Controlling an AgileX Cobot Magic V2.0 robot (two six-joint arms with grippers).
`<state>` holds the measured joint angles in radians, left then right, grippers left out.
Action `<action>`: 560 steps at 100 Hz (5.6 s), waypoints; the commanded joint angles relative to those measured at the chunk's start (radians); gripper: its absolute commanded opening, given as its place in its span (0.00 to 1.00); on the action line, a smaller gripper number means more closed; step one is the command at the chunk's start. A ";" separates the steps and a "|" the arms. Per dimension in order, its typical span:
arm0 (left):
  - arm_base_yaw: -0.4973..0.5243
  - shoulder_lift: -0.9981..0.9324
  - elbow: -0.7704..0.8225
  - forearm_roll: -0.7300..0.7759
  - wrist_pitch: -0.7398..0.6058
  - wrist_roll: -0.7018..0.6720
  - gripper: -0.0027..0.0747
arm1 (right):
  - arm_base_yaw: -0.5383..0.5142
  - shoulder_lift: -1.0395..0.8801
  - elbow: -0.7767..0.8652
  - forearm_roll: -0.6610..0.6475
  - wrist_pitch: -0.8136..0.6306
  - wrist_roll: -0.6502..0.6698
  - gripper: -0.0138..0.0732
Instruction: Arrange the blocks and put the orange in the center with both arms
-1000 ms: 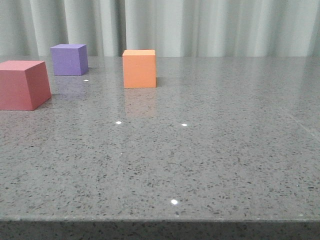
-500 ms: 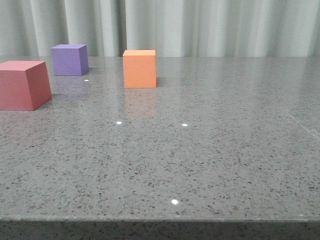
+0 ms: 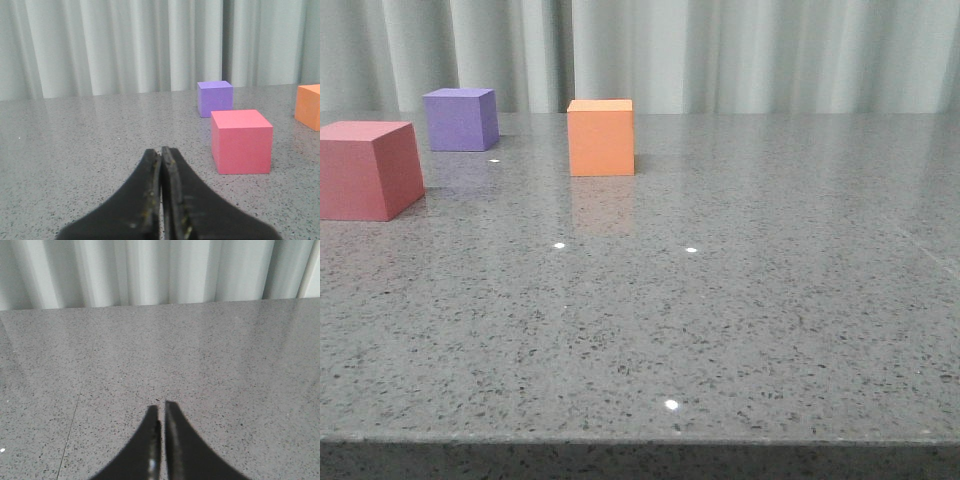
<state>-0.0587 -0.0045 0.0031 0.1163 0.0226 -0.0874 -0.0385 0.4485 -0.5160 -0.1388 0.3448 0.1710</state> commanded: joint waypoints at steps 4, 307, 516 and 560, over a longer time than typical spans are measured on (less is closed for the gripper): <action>0.003 -0.031 0.041 -0.007 -0.086 -0.002 0.01 | -0.008 0.004 -0.024 -0.001 -0.086 -0.008 0.08; -0.389 1.419 -1.424 -0.116 0.705 -0.138 0.88 | -0.008 0.004 -0.024 -0.001 -0.086 -0.008 0.08; -0.570 1.960 -2.015 0.149 0.927 -0.306 0.51 | -0.008 0.004 -0.024 -0.001 -0.086 -0.008 0.08; -0.437 1.794 -1.968 0.064 0.983 -0.123 0.51 | -0.008 0.004 -0.024 -0.001 -0.086 -0.008 0.08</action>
<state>-0.5293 1.8683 -1.9626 0.2047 1.0406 -0.2414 -0.0406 0.4485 -0.5160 -0.1367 0.3448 0.1691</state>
